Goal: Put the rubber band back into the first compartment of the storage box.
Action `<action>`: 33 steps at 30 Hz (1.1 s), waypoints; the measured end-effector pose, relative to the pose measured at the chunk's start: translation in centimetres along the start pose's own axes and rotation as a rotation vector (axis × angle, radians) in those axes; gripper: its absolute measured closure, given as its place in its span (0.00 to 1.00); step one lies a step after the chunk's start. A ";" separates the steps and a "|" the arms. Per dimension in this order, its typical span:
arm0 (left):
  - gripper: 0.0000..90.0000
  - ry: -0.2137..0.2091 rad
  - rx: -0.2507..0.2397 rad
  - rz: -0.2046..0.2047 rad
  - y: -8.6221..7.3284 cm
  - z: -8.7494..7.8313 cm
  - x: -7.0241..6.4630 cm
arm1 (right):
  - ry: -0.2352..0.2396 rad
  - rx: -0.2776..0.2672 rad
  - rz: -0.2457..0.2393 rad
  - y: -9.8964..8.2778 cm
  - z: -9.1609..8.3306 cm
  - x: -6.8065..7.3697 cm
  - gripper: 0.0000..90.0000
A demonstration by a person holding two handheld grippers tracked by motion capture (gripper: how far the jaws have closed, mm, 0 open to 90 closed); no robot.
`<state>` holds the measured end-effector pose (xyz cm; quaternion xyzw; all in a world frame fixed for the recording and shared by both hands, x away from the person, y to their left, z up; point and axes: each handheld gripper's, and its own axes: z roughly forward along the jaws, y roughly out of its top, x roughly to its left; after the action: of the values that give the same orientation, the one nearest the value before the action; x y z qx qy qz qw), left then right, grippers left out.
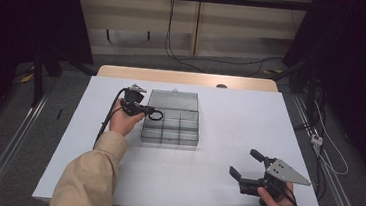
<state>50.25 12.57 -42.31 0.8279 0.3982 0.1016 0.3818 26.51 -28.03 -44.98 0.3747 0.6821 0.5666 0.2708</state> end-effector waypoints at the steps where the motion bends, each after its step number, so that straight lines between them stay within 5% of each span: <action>1: 0.96 0.001 0.002 0.001 0.0 0.0 0.0 | 0.002 -0.001 0.000 0.0 0.0 0.0 0.06; 33: 0.94 0.002 0.022 0.011 -0.1 0.6 -0.3 | 0.003 -0.001 -0.001 0.0 0.0 0.0 0.06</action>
<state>50.29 12.07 -42.80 0.8341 0.3950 0.1005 0.3717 26.51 -28.03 -44.97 0.3733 0.6822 0.5676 0.2701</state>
